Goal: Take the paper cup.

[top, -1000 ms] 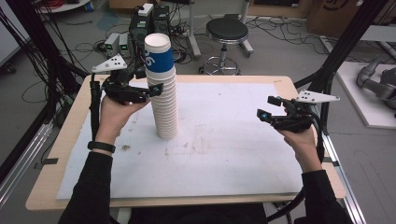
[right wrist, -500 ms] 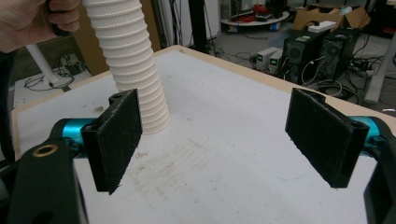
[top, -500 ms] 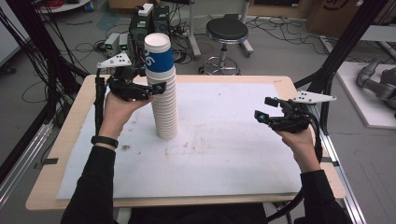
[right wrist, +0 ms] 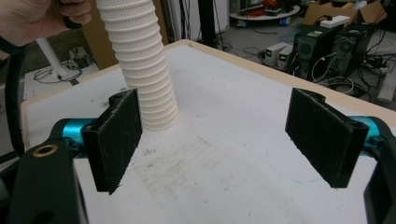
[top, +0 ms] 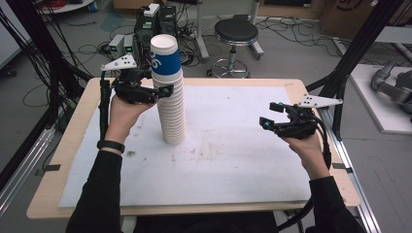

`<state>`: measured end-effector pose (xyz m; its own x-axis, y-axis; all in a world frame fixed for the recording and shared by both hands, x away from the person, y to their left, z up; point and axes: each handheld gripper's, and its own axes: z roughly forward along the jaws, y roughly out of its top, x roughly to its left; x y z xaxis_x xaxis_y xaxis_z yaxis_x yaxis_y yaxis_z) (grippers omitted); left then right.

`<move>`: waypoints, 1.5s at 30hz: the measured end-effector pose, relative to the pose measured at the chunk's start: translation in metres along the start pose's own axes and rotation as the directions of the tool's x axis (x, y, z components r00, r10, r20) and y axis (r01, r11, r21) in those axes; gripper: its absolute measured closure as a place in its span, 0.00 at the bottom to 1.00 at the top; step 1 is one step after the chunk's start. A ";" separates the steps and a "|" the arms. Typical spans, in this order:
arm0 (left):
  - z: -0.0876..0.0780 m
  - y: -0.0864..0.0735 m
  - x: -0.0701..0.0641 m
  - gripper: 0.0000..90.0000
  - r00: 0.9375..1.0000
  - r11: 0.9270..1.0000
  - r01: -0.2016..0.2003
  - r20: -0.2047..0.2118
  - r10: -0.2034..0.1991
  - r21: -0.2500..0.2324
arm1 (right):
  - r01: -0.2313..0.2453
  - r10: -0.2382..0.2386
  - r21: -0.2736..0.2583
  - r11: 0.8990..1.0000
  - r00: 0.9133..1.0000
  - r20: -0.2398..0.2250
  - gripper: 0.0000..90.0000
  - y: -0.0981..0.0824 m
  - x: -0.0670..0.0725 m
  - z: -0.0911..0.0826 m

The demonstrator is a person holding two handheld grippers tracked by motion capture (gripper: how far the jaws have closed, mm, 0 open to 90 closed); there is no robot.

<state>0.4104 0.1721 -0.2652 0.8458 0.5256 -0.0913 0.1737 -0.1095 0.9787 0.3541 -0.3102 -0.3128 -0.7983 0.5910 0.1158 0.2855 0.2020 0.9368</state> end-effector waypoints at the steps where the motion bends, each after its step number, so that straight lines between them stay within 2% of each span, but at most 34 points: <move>1: 0.000 0.000 0.000 0.12 1.000 1.000 0.001 0.001 -0.001 0.000 | 0.001 -0.001 -0.003 1.000 1.000 -0.003 0.21 0.001 0.000 0.000; 6: 0.000 0.000 0.001 0.12 1.000 1.000 -0.001 0.004 0.001 0.000 | 0.004 -0.006 -0.038 0.999 1.000 -0.030 0.21 0.012 0.004 0.003; 12: 0.000 0.000 0.001 0.12 1.000 1.000 0.000 0.004 0.000 0.002 | 0.027 -0.029 -0.044 0.999 0.998 -0.056 0.21 0.029 0.011 0.012; 22: 0.001 0.000 0.001 0.12 1.000 1.000 0.001 0.004 -0.001 0.000 | 0.090 -0.099 -0.083 0.992 0.990 -0.102 0.21 0.081 0.022 0.034; 29: 0.002 0.001 0.002 0.12 1.000 1.000 0.002 0.006 -0.002 0.003 | 0.124 -0.135 -0.096 0.988 0.983 -0.126 0.21 0.124 0.030 0.059; 31: 0.002 0.001 0.002 0.12 1.000 1.000 0.004 0.005 -0.004 0.002 | 0.123 -0.138 -0.105 0.987 0.980 -0.146 0.21 0.134 0.034 0.066; 33: 0.002 0.002 0.003 0.12 1.000 1.000 0.005 0.008 -0.005 0.006 | 0.143 -0.157 -0.110 0.984 0.978 -0.140 0.21 0.145 0.039 0.073; 38: 0.002 0.002 0.003 0.12 1.000 1.000 0.006 0.012 -0.006 0.007 | 0.135 -0.154 -0.121 0.983 0.974 -0.164 0.21 0.166 0.047 0.091; 40: 0.001 0.002 0.003 0.12 1.000 1.000 0.005 0.010 -0.005 0.009 | 0.112 -0.137 -0.136 0.984 0.970 -0.199 0.21 0.175 0.051 0.100; 42: 0.001 0.002 0.003 0.12 1.000 1.000 0.002 0.011 -0.002 0.013 | 0.112 -0.137 -0.133 0.985 0.970 -0.200 0.21 0.179 0.053 0.105; 45: 0.000 0.002 0.002 0.12 1.000 1.000 -0.001 0.011 0.001 0.014 | 0.135 -0.157 -0.117 0.984 0.966 -0.204 0.21 0.193 0.065 0.121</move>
<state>0.4128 0.1730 -0.2636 0.8516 0.5160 -0.0921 0.1794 -0.1218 0.9762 0.4214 -0.1378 -0.1646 -0.9245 0.3798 0.0326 0.1112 0.1867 0.9761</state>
